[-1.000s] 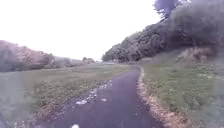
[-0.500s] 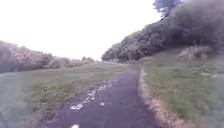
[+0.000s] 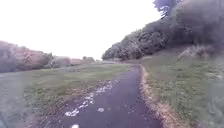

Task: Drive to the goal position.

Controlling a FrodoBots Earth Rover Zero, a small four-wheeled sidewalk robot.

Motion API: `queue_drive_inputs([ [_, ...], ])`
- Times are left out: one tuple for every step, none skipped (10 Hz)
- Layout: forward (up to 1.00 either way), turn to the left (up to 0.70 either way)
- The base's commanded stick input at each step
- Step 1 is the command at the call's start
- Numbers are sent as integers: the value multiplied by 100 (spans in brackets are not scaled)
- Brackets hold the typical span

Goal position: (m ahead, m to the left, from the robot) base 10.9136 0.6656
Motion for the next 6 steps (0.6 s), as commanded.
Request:
queue_drive_inputs([
  [45,0],
  [45,0],
  [45,0],
  [45,-5],
  [45,-16],
  [45,-27],
])
